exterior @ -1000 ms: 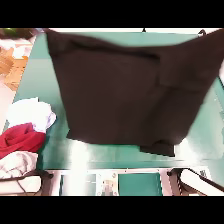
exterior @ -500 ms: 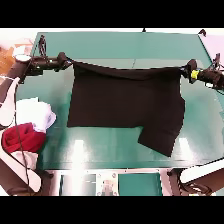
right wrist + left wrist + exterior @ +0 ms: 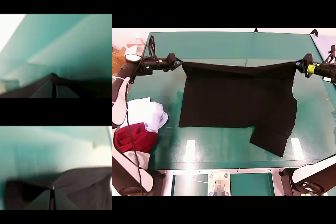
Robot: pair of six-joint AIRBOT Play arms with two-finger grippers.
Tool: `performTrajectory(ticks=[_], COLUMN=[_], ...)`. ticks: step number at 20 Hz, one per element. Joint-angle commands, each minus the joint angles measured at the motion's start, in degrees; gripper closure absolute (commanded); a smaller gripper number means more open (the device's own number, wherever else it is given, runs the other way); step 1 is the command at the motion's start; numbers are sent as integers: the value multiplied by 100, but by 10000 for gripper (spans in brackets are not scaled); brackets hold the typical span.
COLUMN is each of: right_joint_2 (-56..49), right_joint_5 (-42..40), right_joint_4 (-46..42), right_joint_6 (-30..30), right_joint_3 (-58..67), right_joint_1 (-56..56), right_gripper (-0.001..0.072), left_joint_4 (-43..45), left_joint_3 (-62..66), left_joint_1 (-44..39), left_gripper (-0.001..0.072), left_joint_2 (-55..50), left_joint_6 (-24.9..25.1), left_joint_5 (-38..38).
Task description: Fold the shirts.
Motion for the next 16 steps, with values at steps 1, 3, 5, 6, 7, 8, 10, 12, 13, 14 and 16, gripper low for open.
performTrajectory(ticks=[1,3,5,6,7,8,10,12,13,14,16], right_joint_2=[48,192,352,389,396,396,393,393,393,393,391], right_joint_5=[1294,1709,1788,1786,1786,1775,1698,1541,1464,1414,1364], right_joint_4=[-1657,-2573,-3156,-3228,-3239,-3298,-3641,-3720,-3718,-3707,-3709], right_joint_6=[428,601,688,686,686,686,688,693,693,693,688], right_joint_3=[39,-50,-330,-496,-660,-811,-1069,-1237,-1303,-1346,-1362], right_joint_1=[-208,-227,-219,-219,-219,-219,-219,-219,-210,-188,-129], right_gripper=[698,698,698,698,698,698,697,697,697,697,697], left_joint_4=[925,1392,1744,1867,2011,2218,2813,3067,3067,3093,3106], left_joint_3=[13,13,-4,-4,-4,-4,-4,-4,-4,-4,-4], left_joint_1=[225,254,184,142,101,57,-20,-92,-140,-201,-308], left_gripper=[683,683,683,683,683,683,683,683,683,683,683], left_joint_2=[-2,-2,-2,-2,-4,-2,-4,-4,-4,-15,-122], left_joint_6=[-389,-551,-557,-555,-560,-562,-697,-706,-691,-686,-688], left_joint_5=[-1117,-1453,-1620,-1655,-1744,-1840,-1937,-1923,-1902,-1873,-1902])
